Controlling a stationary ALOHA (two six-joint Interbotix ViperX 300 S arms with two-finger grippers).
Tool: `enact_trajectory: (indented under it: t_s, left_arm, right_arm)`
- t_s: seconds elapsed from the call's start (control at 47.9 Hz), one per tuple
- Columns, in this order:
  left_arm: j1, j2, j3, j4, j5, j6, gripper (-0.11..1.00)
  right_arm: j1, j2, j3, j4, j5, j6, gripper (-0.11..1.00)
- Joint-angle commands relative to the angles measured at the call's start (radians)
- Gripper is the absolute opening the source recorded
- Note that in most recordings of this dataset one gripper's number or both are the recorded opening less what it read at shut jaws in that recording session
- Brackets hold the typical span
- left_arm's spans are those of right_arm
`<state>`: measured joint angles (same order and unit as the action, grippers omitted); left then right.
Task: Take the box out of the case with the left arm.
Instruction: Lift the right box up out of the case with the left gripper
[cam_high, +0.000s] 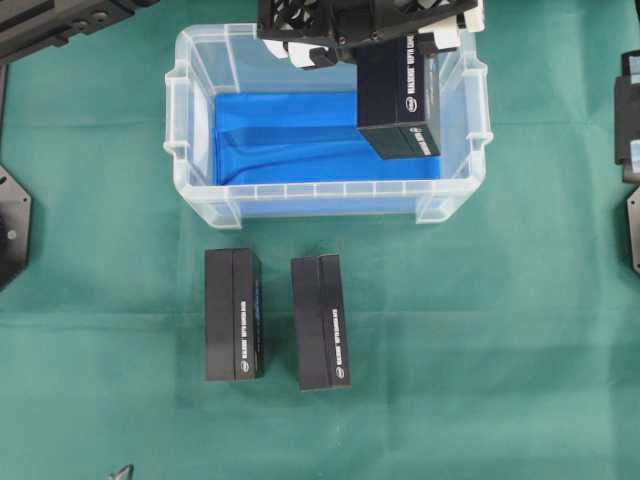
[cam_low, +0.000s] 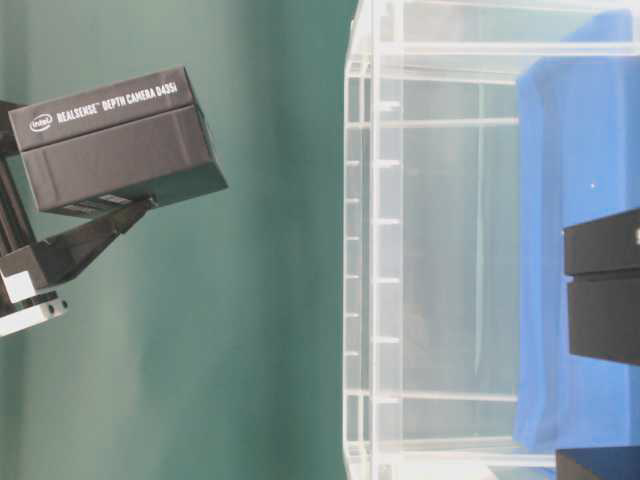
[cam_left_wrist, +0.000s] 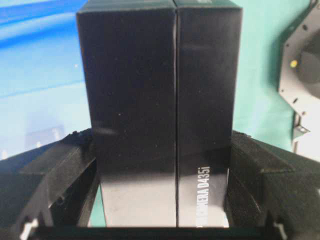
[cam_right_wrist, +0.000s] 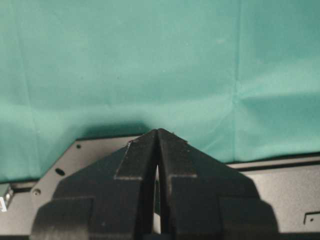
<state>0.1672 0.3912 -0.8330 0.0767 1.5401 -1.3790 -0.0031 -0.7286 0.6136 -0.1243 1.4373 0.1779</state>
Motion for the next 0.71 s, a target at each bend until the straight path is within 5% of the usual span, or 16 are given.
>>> enact_trajectory:
  t_s: [0.0, 0.689]
  left_arm:
    - [0.002, -0.054, -0.028, 0.006, -0.003, 0.000, 0.62]
    - [0.002, -0.054, -0.025, 0.011, -0.003, -0.008, 0.62]
  right_arm:
    - [0.000, -0.002, -0.011, -0.002, -0.006, 0.000, 0.00]
    - [0.000, 0.000, -0.011, -0.002, -0.006, -0.002, 0.00]
